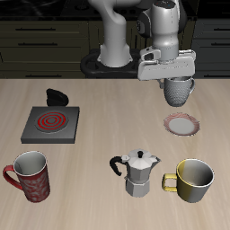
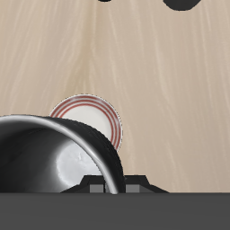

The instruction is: Place the white mug on the plate

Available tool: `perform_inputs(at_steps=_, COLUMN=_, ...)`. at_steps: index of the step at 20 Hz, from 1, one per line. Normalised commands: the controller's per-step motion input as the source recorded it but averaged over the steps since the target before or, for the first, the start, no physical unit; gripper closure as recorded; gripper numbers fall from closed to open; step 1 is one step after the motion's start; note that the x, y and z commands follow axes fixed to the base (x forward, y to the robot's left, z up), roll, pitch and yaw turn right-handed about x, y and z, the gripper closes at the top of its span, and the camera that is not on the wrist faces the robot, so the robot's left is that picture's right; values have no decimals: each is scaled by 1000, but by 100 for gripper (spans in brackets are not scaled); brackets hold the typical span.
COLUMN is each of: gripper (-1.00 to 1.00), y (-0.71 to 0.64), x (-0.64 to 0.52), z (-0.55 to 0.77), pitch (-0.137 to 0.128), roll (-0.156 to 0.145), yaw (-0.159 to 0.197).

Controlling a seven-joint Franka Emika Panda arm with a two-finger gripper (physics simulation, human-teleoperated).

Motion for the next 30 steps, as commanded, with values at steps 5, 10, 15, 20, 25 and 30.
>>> perform_inputs(at_steps=5, gripper=100, y=336, x=139, z=28, pitch=-13, roll=-24, yaw=-10)
perform_inputs(at_steps=10, gripper=100, y=172, x=138, z=31, pitch=-28, roll=-24, yaw=9)
perform_inputs(at_steps=15, gripper=100, y=-22, x=159, z=-121, pitch=7, roll=-37, yaw=5)
perform_inputs(at_steps=20, gripper=100, y=-61, x=90, z=-179, pitch=18, roll=-18, yaw=12)
perform_inputs(at_steps=25, gripper=100, y=9, x=-4, z=-305, pitch=32, roll=10, yaw=30)
perform_inputs(at_steps=30, gripper=100, y=-26, x=-20, z=-140, pitch=10, roll=6, yaw=17)
